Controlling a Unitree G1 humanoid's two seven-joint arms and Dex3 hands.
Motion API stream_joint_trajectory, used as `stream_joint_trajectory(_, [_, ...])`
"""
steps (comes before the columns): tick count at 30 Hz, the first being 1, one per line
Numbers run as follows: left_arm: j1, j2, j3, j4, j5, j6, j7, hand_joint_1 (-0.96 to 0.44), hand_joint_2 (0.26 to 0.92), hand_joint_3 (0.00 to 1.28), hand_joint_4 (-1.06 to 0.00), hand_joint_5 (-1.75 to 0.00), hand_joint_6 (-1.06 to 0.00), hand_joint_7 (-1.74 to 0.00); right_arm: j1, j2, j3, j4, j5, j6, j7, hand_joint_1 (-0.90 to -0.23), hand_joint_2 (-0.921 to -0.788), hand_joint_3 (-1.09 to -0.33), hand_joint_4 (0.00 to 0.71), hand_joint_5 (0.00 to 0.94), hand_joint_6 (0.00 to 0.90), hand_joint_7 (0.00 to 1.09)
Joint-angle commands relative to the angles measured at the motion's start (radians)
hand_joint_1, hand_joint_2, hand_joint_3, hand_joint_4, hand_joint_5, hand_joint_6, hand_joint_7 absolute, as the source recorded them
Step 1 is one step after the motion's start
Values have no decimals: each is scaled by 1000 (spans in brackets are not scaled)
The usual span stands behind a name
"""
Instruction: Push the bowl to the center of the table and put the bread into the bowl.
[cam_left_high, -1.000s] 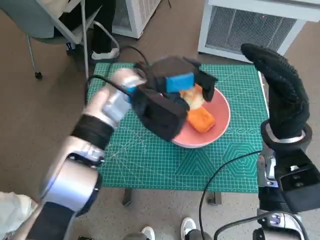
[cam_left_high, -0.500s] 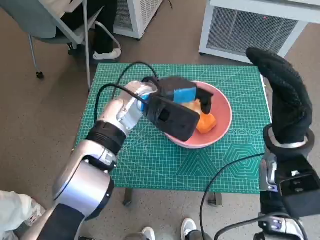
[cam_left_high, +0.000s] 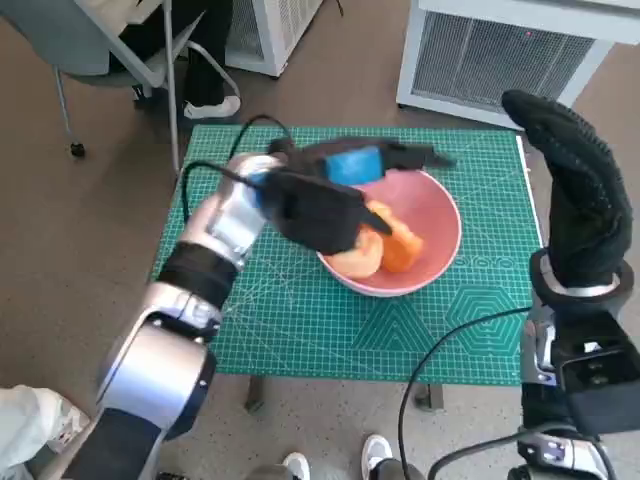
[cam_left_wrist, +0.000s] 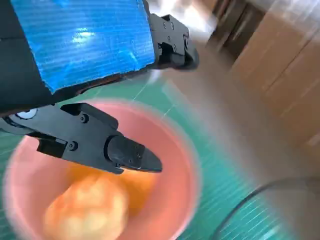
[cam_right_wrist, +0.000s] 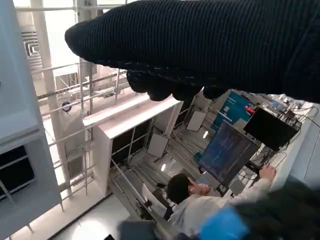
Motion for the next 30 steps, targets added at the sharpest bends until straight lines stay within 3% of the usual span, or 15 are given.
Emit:
stream_joint_trajectory(1, [64,15,97,-78,-117,-58,26,-668,920,362,0,1,-15,-109,3,6,0,3,13,24,-5,-563,-921,-777,273,5,3,560])
stream_joint_trajectory(6, [141,-22,198,-152,-254,-130,60,-717,921,501,-31,-14,-70,-137,-14,6,1,-7,16,47,-6,-566,-921,-775,267,2,3,563])
stream_joint_trajectory(13, [233,-110,267,-270,-400,-154,96,-704,921,534,-109,-46,-156,-184,-39,2,0,-12,18,77,-4,-565,-921,-775,264,0,6,566])
stream_joint_trajectory(23, [351,-143,276,-521,-565,32,28,-634,921,438,-99,-19,-125,-256,-83,2,2,2,23,118,1,-562,-921,-774,255,0,6,567])
stream_joint_trajectory(30, [388,-164,283,-584,-592,30,16,-614,921,425,-86,-5,-59,-361,-111,5,4,14,27,149,-1,-563,-921,-767,252,0,9,568])
